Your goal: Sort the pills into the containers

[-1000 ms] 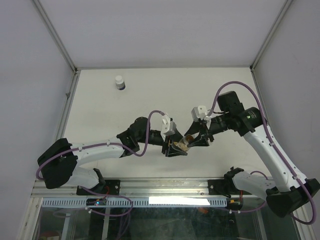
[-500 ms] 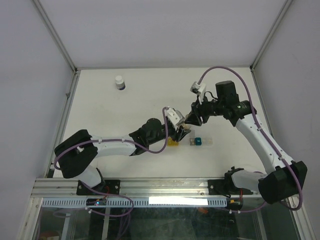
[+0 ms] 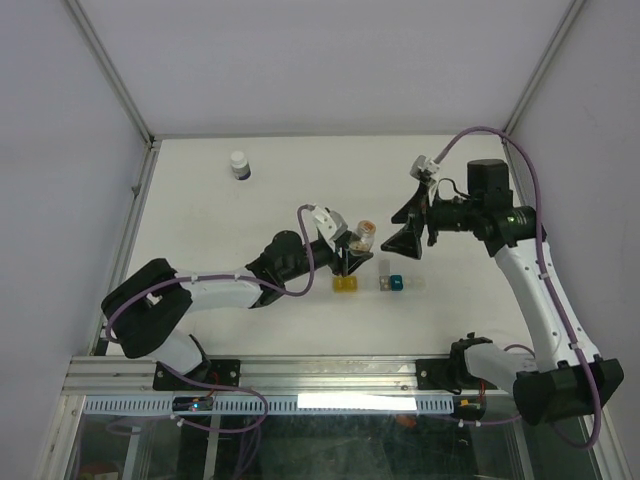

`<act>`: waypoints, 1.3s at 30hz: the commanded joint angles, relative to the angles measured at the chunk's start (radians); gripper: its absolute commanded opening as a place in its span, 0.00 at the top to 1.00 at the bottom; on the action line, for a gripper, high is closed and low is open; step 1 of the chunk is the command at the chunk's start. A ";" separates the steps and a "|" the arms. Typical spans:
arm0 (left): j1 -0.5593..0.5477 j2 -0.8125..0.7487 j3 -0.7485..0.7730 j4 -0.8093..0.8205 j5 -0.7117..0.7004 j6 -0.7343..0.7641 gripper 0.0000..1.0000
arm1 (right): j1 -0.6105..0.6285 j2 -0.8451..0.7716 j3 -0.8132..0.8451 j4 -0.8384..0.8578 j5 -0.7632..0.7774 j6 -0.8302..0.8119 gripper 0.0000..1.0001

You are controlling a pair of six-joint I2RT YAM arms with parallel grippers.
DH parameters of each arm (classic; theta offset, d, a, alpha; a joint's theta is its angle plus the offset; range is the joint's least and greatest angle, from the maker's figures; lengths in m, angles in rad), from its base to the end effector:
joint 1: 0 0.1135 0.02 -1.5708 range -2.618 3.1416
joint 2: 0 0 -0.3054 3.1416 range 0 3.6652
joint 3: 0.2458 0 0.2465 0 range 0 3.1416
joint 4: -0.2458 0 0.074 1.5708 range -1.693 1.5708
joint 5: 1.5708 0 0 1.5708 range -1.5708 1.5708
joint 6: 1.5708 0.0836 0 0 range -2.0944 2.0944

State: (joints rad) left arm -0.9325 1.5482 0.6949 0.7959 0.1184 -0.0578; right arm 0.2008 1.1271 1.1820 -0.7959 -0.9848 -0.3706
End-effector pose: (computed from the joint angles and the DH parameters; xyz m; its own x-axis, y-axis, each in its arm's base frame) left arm 0.2139 -0.3048 0.2691 -0.0842 0.0173 -0.9963 0.8643 0.4988 -0.0644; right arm 0.1949 0.1107 0.3812 -0.3585 -0.2774 -0.8914 -0.9038 0.3421 0.2570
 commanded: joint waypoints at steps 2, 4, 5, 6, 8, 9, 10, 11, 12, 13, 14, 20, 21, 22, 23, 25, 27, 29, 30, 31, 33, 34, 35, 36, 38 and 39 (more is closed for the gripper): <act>0.062 -0.093 -0.082 0.214 0.406 -0.157 1.00 | -0.004 -0.100 0.064 -0.196 -0.213 -0.353 0.10; 0.078 -0.096 -0.107 0.288 0.562 -0.216 1.00 | -0.004 -0.127 0.070 -0.328 -0.275 -0.596 0.08; 0.080 -0.097 -0.112 0.311 0.630 -0.237 1.00 | -0.004 -0.142 0.068 -0.380 -0.296 -0.732 0.07; 0.080 -0.098 -0.113 0.323 0.682 -0.256 1.00 | -0.003 -0.157 0.066 -0.415 -0.317 -0.805 0.04; 0.081 -0.099 -0.110 0.328 0.757 -0.276 1.00 | 0.005 -0.181 0.054 -0.423 -0.338 -0.851 0.02; 0.081 -0.102 -0.109 0.323 0.776 -0.277 1.00 | 0.013 -0.186 0.049 -0.411 -0.338 -0.852 0.02; 0.081 -0.104 -0.110 0.314 0.779 -0.272 1.00 | 0.026 -0.182 0.048 -0.408 -0.332 -0.852 0.01; 0.081 -0.106 -0.108 0.298 0.779 -0.262 1.00 | 0.044 -0.173 0.050 -0.415 -0.323 -0.854 0.01; 0.081 -0.106 -0.103 0.282 0.779 -0.254 1.00 | 0.063 -0.159 0.053 -0.424 -0.310 -0.861 0.01; 0.081 -0.102 -0.093 0.267 0.784 -0.245 1.00 | 0.079 -0.144 0.056 -0.443 -0.299 -0.877 0.02; 0.081 -0.100 -0.084 0.253 0.791 -0.240 1.00 | 0.093 -0.126 0.061 -0.463 -0.290 -0.896 0.02; 0.080 -0.085 -0.040 0.175 0.823 -0.207 1.00 | 0.168 -0.026 0.110 -0.543 -0.235 -0.936 0.04; 0.081 -0.080 -0.035 0.172 0.833 -0.208 1.00 | 0.178 -0.015 0.119 -0.547 -0.228 -0.932 0.04; 0.081 -0.076 -0.030 0.172 0.840 -0.210 1.00 | 0.189 -0.005 0.129 -0.546 -0.222 -0.926 0.05; 0.081 -0.074 -0.027 0.171 0.847 -0.211 1.00 | 0.198 0.004 0.135 -0.542 -0.216 -0.916 0.06; 0.080 -0.068 -0.024 0.171 0.851 -0.212 1.00 | 0.211 0.020 0.143 -0.534 -0.215 -0.900 0.07; 0.080 -0.064 -0.023 0.171 0.856 -0.214 1.00 | 0.223 0.031 0.140 -0.523 -0.215 -0.885 0.09; 0.080 -0.061 -0.020 0.171 0.861 -0.217 1.00 | 0.235 0.037 0.134 -0.506 -0.209 -0.867 0.10; 0.079 -0.059 -0.018 0.171 0.863 -0.220 1.00 | 0.239 0.039 0.132 -0.498 -0.208 -0.857 0.11; 0.079 -0.057 -0.018 0.171 0.864 -0.219 1.00 | 0.243 0.040 0.132 -0.492 -0.207 -0.846 0.12; 0.080 -0.052 -0.015 0.170 0.868 -0.219 1.00 | 0.250 0.044 0.130 -0.477 -0.209 -0.822 0.15; 0.079 -0.050 -0.011 0.169 0.869 -0.219 1.00 | 0.254 0.048 0.128 -0.466 -0.211 -0.802 0.17; 0.080 -0.048 -0.009 0.168 0.871 -0.220 1.00 | 0.259 0.051 0.127 -0.457 -0.212 -0.783 0.19; 0.079 -0.047 -0.007 0.167 0.871 -0.221 1.00 | 0.261 0.053 0.126 -0.451 -0.213 -0.770 0.21; 0.080 -0.047 -0.004 0.167 0.871 -0.222 1.00 | 0.268 0.061 0.122 -0.431 -0.211 -0.738 0.25; 0.079 -0.046 -0.003 0.168 0.870 -0.221 1.00 | 0.271 0.064 0.119 -0.419 -0.209 -0.717 0.27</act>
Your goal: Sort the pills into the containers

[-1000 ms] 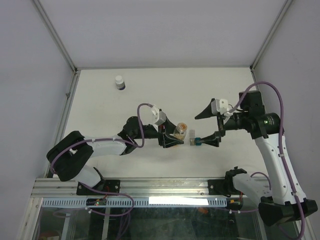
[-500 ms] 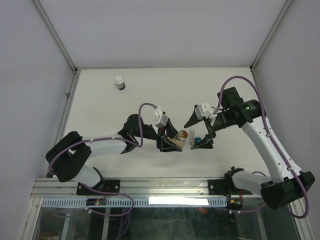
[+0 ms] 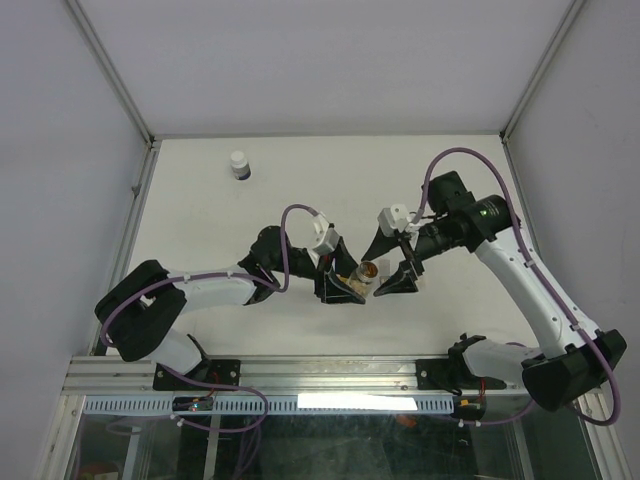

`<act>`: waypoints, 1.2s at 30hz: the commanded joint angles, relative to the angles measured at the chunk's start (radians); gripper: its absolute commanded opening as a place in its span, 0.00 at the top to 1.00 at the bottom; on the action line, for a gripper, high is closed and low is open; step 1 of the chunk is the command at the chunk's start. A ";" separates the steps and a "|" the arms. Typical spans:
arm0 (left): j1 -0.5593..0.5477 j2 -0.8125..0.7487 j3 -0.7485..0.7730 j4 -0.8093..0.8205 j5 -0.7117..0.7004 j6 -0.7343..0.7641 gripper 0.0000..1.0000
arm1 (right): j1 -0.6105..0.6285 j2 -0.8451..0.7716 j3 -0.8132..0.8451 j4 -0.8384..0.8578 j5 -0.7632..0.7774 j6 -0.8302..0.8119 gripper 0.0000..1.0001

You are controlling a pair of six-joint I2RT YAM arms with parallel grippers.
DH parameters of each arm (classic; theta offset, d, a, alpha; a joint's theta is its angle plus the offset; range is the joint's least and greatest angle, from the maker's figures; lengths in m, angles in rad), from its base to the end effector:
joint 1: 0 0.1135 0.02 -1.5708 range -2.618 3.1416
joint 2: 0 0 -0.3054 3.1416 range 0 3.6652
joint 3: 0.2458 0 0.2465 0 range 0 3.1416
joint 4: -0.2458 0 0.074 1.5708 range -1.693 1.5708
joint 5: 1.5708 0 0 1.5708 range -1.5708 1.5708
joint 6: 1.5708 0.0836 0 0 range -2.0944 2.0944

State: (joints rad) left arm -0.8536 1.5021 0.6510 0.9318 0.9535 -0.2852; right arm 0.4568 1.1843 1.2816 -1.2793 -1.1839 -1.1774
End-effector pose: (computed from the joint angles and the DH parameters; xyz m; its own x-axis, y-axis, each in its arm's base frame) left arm 0.1614 -0.2888 0.2878 -0.2222 0.0070 -0.9750 0.9462 -0.2398 -0.2173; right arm 0.1247 0.1476 0.3816 0.1264 -0.3262 -0.9368 -0.9516 -0.3065 -0.0216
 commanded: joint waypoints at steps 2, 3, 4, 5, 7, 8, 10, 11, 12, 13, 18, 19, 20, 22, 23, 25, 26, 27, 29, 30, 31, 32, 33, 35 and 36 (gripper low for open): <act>0.001 -0.001 0.042 0.031 0.036 0.006 1.00 | 0.018 0.009 0.017 0.084 -0.006 0.124 0.30; 0.000 -0.002 0.044 0.029 0.035 0.005 1.00 | 0.021 0.009 0.015 0.095 -0.002 0.138 0.32; 0.000 -0.003 0.045 0.029 0.036 0.006 1.00 | 0.021 0.009 0.014 0.102 0.000 0.150 0.35; -0.001 -0.003 0.043 0.027 0.036 0.007 1.00 | 0.022 0.010 0.013 0.109 0.003 0.162 0.37; 0.001 -0.006 0.044 0.030 0.034 0.007 1.00 | 0.023 0.009 0.009 0.119 0.011 0.177 0.42; 0.001 -0.007 0.044 0.029 0.033 0.007 1.00 | 0.025 0.007 0.007 0.126 0.016 0.188 0.45; 0.000 -0.012 0.043 0.031 0.031 0.007 1.00 | 0.026 0.003 0.001 0.136 0.026 0.203 0.51; 0.000 -0.015 0.042 0.032 0.027 0.006 1.00 | 0.025 0.001 -0.002 0.145 0.033 0.214 0.54; 0.001 -0.020 0.039 0.039 0.022 0.005 1.00 | 0.025 -0.003 -0.004 0.153 0.040 0.226 0.57; 0.000 -0.025 0.033 0.050 0.015 0.002 1.00 | 0.025 -0.006 -0.009 0.161 0.045 0.242 0.60; 0.001 -0.057 -0.007 0.127 -0.121 -0.020 1.00 | 0.025 -0.018 -0.024 0.268 0.129 0.420 0.77; 0.000 -0.064 -0.016 0.137 -0.178 -0.020 1.00 | 0.024 -0.018 -0.029 0.286 0.162 0.471 0.79; -0.005 -0.065 -0.024 0.139 -0.261 -0.015 1.00 | 0.023 -0.017 -0.034 0.315 0.192 0.523 0.81; -0.031 -0.106 -0.031 0.106 -0.493 0.026 1.00 | 0.012 -0.016 -0.058 0.394 0.253 0.637 0.83; -0.048 -0.115 -0.026 0.055 -0.635 0.050 1.00 | 0.003 -0.013 -0.079 0.437 0.295 0.701 0.85; -0.077 -0.104 -0.004 0.003 -0.899 0.077 1.00 | -0.034 -0.010 -0.117 0.538 0.383 0.842 0.87; -0.085 -0.089 0.014 -0.026 -0.991 0.103 1.00 | -0.055 -0.008 -0.131 0.572 0.439 0.897 0.88; -0.089 -0.067 0.033 -0.038 -1.057 0.116 1.00 | -0.069 -0.006 -0.136 0.597 0.493 0.934 0.88; -0.091 -0.022 0.054 -0.037 -1.121 0.128 1.00 | -0.088 -0.008 -0.136 0.618 0.565 0.974 0.89; -0.090 -0.008 0.067 -0.044 -1.129 0.130 1.00 | -0.096 -0.014 -0.136 0.625 0.575 0.985 0.89; -0.090 0.003 0.077 -0.053 -1.124 0.133 1.00 | -0.102 -0.022 -0.136 0.633 0.570 0.993 0.88; -0.090 0.011 0.082 -0.059 -1.116 0.134 1.00 | -0.107 -0.029 -0.135 0.639 0.549 0.998 0.82; -0.090 0.017 0.081 -0.058 -1.104 0.133 1.00 | -0.112 -0.036 -0.131 0.640 0.507 0.997 0.65; -0.090 0.018 0.063 -0.046 -1.071 0.136 1.00 | -0.124 -0.055 -0.117 0.629 0.382 0.958 0.26; -0.090 0.013 0.047 -0.035 -1.053 0.134 1.00 | -0.130 -0.069 -0.113 0.630 0.332 0.945 0.13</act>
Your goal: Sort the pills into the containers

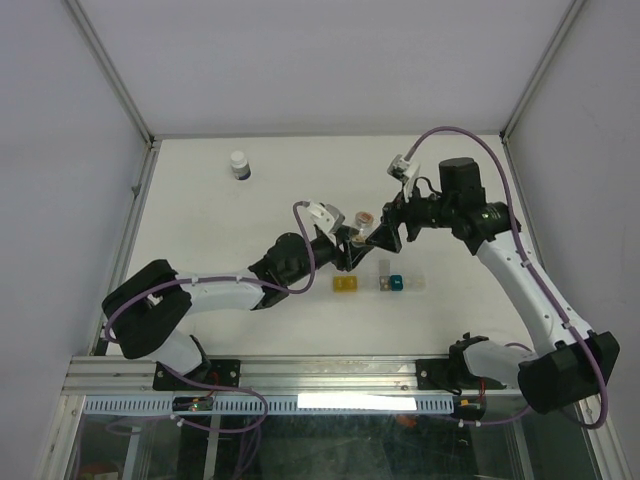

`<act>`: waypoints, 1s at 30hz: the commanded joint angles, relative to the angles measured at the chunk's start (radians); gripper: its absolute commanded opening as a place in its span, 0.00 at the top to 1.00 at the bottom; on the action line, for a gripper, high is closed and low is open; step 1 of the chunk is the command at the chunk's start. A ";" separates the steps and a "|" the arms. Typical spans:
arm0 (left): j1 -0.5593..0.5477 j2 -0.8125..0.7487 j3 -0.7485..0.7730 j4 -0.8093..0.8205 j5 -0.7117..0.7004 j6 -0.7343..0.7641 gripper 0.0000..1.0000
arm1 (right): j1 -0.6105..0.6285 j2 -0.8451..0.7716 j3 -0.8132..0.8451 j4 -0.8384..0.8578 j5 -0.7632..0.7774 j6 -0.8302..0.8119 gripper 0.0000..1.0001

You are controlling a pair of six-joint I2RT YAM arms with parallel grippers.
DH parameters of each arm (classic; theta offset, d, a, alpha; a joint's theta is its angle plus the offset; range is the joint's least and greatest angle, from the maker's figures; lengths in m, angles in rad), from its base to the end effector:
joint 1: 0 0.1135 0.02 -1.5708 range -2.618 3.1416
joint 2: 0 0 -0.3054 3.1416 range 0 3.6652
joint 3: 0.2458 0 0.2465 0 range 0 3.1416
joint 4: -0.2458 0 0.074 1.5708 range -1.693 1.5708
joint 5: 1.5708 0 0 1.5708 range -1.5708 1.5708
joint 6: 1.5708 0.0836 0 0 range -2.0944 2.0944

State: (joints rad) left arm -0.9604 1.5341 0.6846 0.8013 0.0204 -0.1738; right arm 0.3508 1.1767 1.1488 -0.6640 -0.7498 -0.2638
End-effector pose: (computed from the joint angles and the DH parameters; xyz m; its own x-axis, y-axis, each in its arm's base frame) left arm 0.2102 -0.3034 0.2712 -0.1709 -0.0573 -0.9836 0.8136 0.5548 -0.1737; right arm 0.2128 0.1386 0.3625 -0.3843 -0.3438 -0.8568 -0.8748 0.4322 0.2190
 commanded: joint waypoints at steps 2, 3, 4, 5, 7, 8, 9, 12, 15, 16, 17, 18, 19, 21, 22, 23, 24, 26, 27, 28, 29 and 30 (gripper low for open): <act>0.020 -0.032 -0.029 0.134 -0.072 0.023 1.00 | -0.068 -0.092 0.027 0.026 -0.203 0.006 0.01; 0.020 -0.045 -0.050 0.144 -0.055 0.017 1.00 | -0.091 -0.114 0.028 0.030 -0.243 -0.008 0.01; 0.024 -0.055 -0.068 0.155 -0.031 0.013 1.00 | -0.109 -0.129 0.027 0.032 -0.263 -0.020 0.01; 0.026 -0.067 -0.089 0.170 -0.005 0.012 1.00 | -0.122 -0.140 0.025 0.028 -0.285 -0.044 0.01; 0.035 -0.094 -0.130 0.200 0.070 0.003 1.00 | -0.132 -0.160 0.022 -0.006 -0.326 -0.132 0.01; 0.044 -0.097 -0.145 0.217 0.126 -0.005 1.00 | -0.133 -0.169 0.020 -0.025 -0.359 -0.186 0.01; 0.056 -0.130 -0.159 0.229 0.199 -0.024 1.00 | -0.133 -0.177 0.016 -0.052 -0.399 -0.254 0.01; 0.083 -0.148 -0.164 0.250 0.411 -0.056 1.00 | -0.131 -0.197 0.003 -0.184 -0.524 -0.554 0.01; 0.087 -0.139 -0.145 0.260 0.636 -0.063 1.00 | -0.117 -0.185 0.002 -0.266 -0.601 -0.727 0.01; 0.087 -0.129 -0.135 0.261 0.690 -0.072 1.00 | -0.102 -0.167 0.014 -0.297 -0.607 -0.767 0.01; 0.086 -0.120 -0.126 0.269 0.735 -0.083 1.00 | -0.086 -0.144 0.031 -0.338 -0.608 -0.801 0.02; 0.085 -0.113 -0.121 0.282 0.768 -0.096 1.00 | -0.067 -0.121 0.056 -0.395 -0.604 -0.839 0.03; 0.086 -0.112 -0.117 0.293 0.791 -0.104 1.00 | -0.055 -0.100 0.067 -0.427 -0.598 -0.859 0.04; 0.086 -0.112 -0.108 0.294 0.815 -0.108 1.00 | -0.033 -0.070 0.090 -0.449 -0.576 -0.856 0.06; 0.086 -0.088 -0.102 0.291 0.824 -0.108 1.00 | -0.020 -0.063 0.088 -0.445 -0.567 -0.842 0.08; 0.086 -0.079 -0.096 0.287 0.832 -0.107 1.00 | -0.007 -0.058 0.082 -0.430 -0.556 -0.820 0.09; 0.085 -0.074 -0.089 0.285 0.838 -0.108 1.00 | 0.007 -0.055 0.073 -0.411 -0.549 -0.793 0.10; 0.086 -0.062 -0.077 0.285 0.850 -0.111 1.00 | 0.024 -0.053 0.051 -0.373 -0.546 -0.736 0.12; 0.085 -0.058 -0.073 0.286 0.855 -0.114 1.00 | 0.030 -0.052 0.040 -0.353 -0.550 -0.713 0.13; 0.085 -0.051 -0.067 0.286 0.859 -0.117 1.00 | 0.033 -0.049 0.032 -0.341 -0.557 -0.695 0.14; 0.086 -0.046 -0.063 0.288 0.861 -0.118 1.00 | 0.037 -0.048 0.025 -0.331 -0.563 -0.679 0.16; 0.086 -0.043 -0.059 0.289 0.861 -0.120 1.00 | 0.041 -0.046 0.019 -0.321 -0.566 -0.665 0.17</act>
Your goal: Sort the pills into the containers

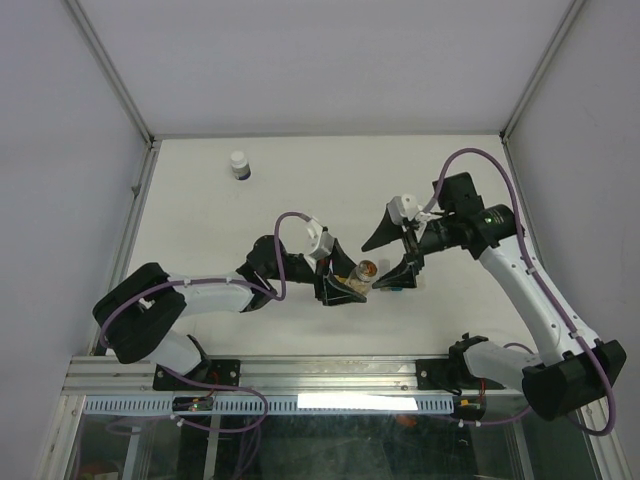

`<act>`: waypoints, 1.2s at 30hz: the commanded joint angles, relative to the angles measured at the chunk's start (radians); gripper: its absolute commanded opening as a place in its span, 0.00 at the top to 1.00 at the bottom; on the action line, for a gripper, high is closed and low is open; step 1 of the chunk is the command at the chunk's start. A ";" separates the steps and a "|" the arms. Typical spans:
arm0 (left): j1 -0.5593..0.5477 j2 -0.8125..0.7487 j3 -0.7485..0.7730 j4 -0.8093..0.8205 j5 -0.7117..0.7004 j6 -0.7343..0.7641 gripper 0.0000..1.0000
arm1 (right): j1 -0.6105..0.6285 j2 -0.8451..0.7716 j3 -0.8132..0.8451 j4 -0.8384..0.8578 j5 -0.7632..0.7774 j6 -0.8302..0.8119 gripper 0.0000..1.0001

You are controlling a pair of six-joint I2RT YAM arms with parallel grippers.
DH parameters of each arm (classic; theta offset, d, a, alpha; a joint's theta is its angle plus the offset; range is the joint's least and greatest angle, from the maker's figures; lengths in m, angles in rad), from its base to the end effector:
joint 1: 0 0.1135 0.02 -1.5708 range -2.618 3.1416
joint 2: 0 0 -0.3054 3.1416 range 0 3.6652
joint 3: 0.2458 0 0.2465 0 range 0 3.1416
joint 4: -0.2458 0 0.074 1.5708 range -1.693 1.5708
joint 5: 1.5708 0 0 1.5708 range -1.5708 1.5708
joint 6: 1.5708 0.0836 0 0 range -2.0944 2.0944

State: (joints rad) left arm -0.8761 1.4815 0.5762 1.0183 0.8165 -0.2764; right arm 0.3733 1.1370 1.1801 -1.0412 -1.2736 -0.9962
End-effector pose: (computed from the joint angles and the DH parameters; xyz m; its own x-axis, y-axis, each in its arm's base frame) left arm 0.1568 -0.2833 0.2814 -0.2006 -0.0512 -0.9783 0.9718 -0.1371 -0.1921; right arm 0.1397 0.1405 0.3781 0.0693 -0.2369 -0.9691 -0.9772 -0.2118 -0.0181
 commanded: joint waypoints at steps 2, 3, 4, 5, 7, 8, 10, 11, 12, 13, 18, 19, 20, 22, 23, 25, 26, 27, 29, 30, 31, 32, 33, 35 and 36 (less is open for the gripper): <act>0.002 0.014 0.055 0.072 0.065 -0.020 1.00 | 0.027 -0.008 -0.019 0.063 -0.045 0.081 0.20; 0.001 0.015 0.058 0.071 0.064 -0.021 1.00 | 0.032 -0.008 -0.024 0.067 -0.042 0.089 0.21; 0.001 0.015 0.060 0.071 0.064 -0.021 1.00 | 0.036 -0.008 -0.027 0.070 -0.038 0.095 0.22; 0.002 0.015 0.062 0.071 0.064 -0.022 1.00 | 0.041 -0.008 -0.031 0.075 -0.035 0.099 0.24; 0.001 0.016 0.065 0.071 0.061 -0.024 1.00 | 0.050 -0.007 -0.039 0.083 -0.023 0.107 0.27; 0.002 0.015 0.065 0.071 0.061 -0.025 1.00 | 0.054 -0.009 -0.042 0.087 -0.021 0.110 0.29; 0.002 0.017 0.067 0.070 0.058 -0.025 1.00 | 0.059 -0.011 -0.047 0.092 -0.022 0.117 0.34; 0.001 0.017 0.068 0.069 0.057 -0.027 1.00 | 0.060 -0.012 -0.051 0.098 -0.020 0.121 0.36; 0.002 0.017 0.068 0.068 0.055 -0.027 1.00 | 0.062 -0.016 -0.052 0.102 -0.019 0.125 0.38; 0.001 0.017 0.068 0.068 0.052 -0.027 1.00 | 0.064 -0.019 -0.055 0.109 -0.017 0.132 0.40; 0.001 0.019 0.070 0.062 0.032 -0.030 1.00 | 0.065 -0.034 -0.068 0.137 -0.012 0.165 0.50; 0.001 0.019 0.071 0.060 0.028 -0.031 1.00 | 0.065 -0.036 -0.072 0.143 -0.011 0.172 0.52; 0.001 0.017 0.071 0.058 0.018 -0.033 1.00 | 0.065 -0.039 -0.075 0.147 -0.010 0.177 0.54; 0.001 0.008 0.068 0.046 -0.015 -0.029 1.00 | 0.065 -0.044 -0.080 0.156 -0.001 0.193 0.60; 0.002 0.001 0.066 0.036 -0.042 -0.024 1.00 | 0.065 -0.048 -0.084 0.164 0.011 0.204 0.64; 0.002 -0.018 0.061 0.001 -0.124 -0.005 1.00 | 0.065 -0.057 -0.092 0.189 0.037 0.237 0.72; 0.002 -0.030 0.057 -0.012 -0.167 0.001 1.00 | 0.065 -0.061 -0.097 0.206 0.048 0.256 0.75; 0.001 -0.041 0.050 -0.024 -0.210 0.006 1.00 | 0.064 -0.065 -0.106 0.224 0.059 0.272 0.78; 0.000 -0.045 0.040 -0.037 -0.290 0.017 1.00 | 0.062 -0.070 -0.121 0.247 0.062 0.302 0.82; -0.002 -0.070 0.038 -0.053 -0.329 0.025 1.00 | 0.060 -0.071 -0.127 0.257 0.058 0.318 0.84; -0.005 -0.083 0.037 -0.069 -0.367 0.034 1.00 | 0.057 -0.071 -0.134 0.268 0.056 0.330 0.85; -0.009 -0.090 0.038 -0.093 -0.410 0.045 1.00 | 0.054 -0.071 -0.140 0.276 0.055 0.342 0.87; -0.017 -0.097 0.042 -0.113 -0.450 0.056 1.00 | 0.052 -0.071 -0.145 0.284 0.055 0.353 0.88; -0.028 -0.105 0.049 -0.148 -0.512 0.080 1.00 | 0.048 -0.071 -0.151 0.298 0.057 0.371 0.89; -0.034 -0.107 0.053 -0.161 -0.536 0.087 1.00 | 0.046 -0.072 -0.153 0.303 0.058 0.378 0.90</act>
State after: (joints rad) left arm -0.9134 1.4284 0.5941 0.8707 0.6212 -0.2314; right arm 0.4137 1.0863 1.0462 -0.7528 -1.2156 -0.7029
